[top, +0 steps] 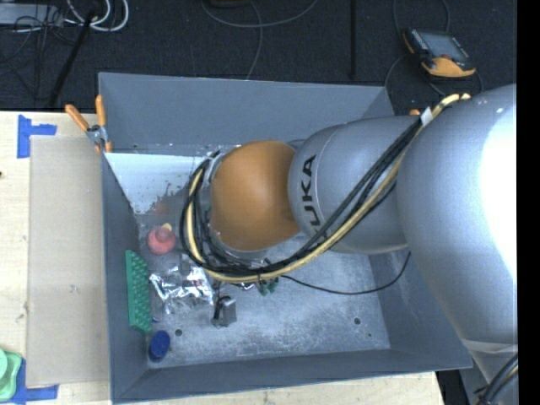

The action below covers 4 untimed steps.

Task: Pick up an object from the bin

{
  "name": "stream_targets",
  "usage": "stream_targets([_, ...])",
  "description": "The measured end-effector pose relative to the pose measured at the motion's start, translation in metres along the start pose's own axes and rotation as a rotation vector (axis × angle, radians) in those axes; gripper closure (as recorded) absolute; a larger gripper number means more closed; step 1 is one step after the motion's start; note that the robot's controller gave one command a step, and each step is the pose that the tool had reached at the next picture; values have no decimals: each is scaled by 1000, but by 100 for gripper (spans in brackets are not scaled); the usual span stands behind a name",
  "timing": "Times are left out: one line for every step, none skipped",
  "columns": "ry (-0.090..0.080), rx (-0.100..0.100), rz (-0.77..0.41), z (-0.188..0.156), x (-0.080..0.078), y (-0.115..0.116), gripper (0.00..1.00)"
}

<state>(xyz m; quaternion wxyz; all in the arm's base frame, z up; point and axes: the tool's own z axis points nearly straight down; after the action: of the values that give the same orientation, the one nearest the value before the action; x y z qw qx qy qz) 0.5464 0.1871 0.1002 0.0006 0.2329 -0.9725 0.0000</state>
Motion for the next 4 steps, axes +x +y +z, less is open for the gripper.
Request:
stream_targets([-3, 0, 295, 0, -18, 26, 0])
stream_targets([4, 0, 289, 33, -4, 0, 0])
stream_targets([3, 0, 292, 33, -4, 0, 0])
stream_targets([4, -1, 294, 33, -4, 0, 100])
